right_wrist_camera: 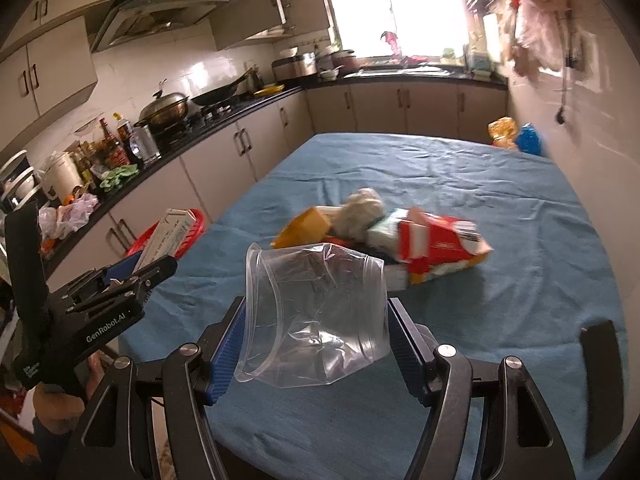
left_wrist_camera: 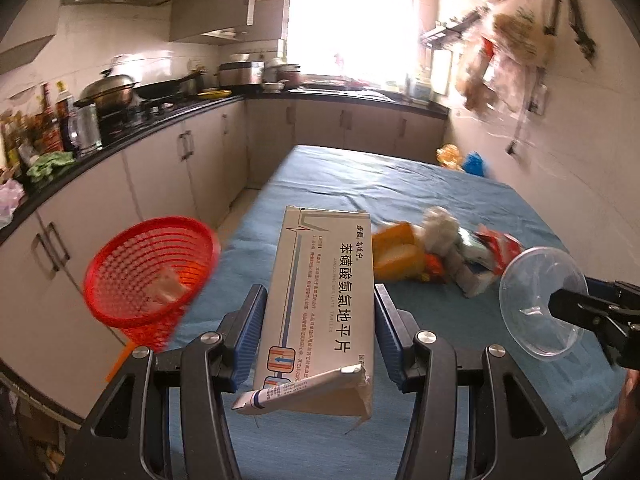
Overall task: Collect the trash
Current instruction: 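Carry the medicine box and clear cup over the red basket, then open both grippers to drop the box and cup into the basket, then grasp the yellow plastic box with the left gripper while the right grasps the tissue box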
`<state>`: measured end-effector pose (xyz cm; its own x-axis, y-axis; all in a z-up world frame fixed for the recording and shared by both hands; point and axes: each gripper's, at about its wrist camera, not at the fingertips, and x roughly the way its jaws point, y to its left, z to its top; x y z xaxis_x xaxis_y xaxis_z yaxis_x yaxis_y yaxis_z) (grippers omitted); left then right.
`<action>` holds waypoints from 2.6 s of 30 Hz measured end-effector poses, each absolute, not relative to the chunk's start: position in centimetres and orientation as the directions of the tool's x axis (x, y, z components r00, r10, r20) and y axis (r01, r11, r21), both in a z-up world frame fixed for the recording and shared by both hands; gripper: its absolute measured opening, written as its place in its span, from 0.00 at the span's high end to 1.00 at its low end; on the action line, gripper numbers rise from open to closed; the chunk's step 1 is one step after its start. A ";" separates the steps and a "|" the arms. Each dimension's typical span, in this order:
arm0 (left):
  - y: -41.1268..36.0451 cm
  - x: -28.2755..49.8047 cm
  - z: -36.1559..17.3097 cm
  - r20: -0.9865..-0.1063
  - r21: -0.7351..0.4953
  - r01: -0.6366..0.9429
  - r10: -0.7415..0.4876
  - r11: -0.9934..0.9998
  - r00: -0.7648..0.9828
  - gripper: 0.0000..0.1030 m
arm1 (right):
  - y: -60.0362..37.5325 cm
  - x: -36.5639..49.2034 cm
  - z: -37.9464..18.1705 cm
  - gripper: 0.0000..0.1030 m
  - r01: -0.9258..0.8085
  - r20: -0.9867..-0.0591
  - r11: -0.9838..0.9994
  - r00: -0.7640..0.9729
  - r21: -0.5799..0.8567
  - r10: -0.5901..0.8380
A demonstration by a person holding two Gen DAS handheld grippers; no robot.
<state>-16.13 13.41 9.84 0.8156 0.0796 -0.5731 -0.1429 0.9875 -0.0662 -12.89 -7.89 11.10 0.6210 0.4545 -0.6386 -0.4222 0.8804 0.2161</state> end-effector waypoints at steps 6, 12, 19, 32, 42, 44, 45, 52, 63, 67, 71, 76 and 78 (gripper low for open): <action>20.3 -16.3 9.7 -0.574 -0.094 -0.277 0.175 0.956 0.800 0.50 | -2.4 -10.3 11.9 0.30 -0.492 -0.654 0.841 0.562 0.227 0.505; 27.4 -15.9 8.4 -0.603 -0.103 -0.398 0.261 0.911 0.754 0.50 | 5.4 -7.4 12.1 0.30 -0.565 -0.671 0.795 0.504 0.220 0.544; 32.5 -14.6 6.4 -0.640 -0.127 -0.468 0.288 0.875 0.712 0.50 | 13.6 -3.9 11.2 0.30 -0.613 -0.707 0.755 0.427 0.233 0.564; 35.8 -11.7 4.0 -0.678 -0.140 -0.488 0.276 0.862 0.681 0.50 | 23.3 0.6 7.8 0.30 -0.642 -0.750 0.712 0.314 0.284 0.582; 36.0 -11.1 4.0 -0.670 -0.149 -0.488 0.275 0.860 0.689 0.33 | 24.9 2.2 6.2 0.27 -0.632 -0.749 0.698 0.271 0.336 0.605; 36.0 -11.3 4.1 -0.672 -0.157 -0.494 0.274 0.855 0.688 0.32 | 24.5 2.2 6.3 0.27 -0.629 -0.746 0.700 0.275 0.338 0.607; 35.9 -11.5 4.2 -0.671 -0.163 -0.493 0.270 0.855 0.691 0.32 | 24.0 2.2 6.5 0.27 -0.624 -0.742 0.704 0.282 0.339 0.608; 31.9 -12.9 5.5 -0.639 -0.171 -0.439 0.241 0.882 0.731 0.31 | 18.0 0.0 7.5 0.27 -0.603 -0.704 0.711 0.324 0.362 0.632; 19.4 -9.9 4.9 -0.669 -0.107 -0.201 0.079 0.974 0.739 0.30 | 2.8 -2.4 7.3 0.27 -0.469 -0.665 0.787 0.441 0.401 0.602; 14.8 -8.7 5.4 -0.667 -0.058 -0.100 0.036 0.993 0.744 0.29 | -5.1 -2.4 8.1 0.27 -0.367 -0.628 0.829 0.541 0.422 0.560; 10.4 -7.2 6.1 -0.655 0.001 -0.015 0.012 1.000 0.755 0.21 | -11.6 -2.4 8.7 0.27 -0.269 -0.596 0.859 0.629 0.435 0.499; 6.3 -4.4 6.1 -0.655 0.114 0.031 0.052 0.993 0.754 0.21 | -17.1 -1.7 7.8 0.27 -0.172 -0.589 0.852 0.655 0.494 0.473; 4.9 -3.0 5.4 -0.660 0.175 0.035 0.091 0.984 0.746 0.21 | -18.5 -1.5 7.4 0.27 -0.148 -0.588 0.851 0.662 0.504 0.464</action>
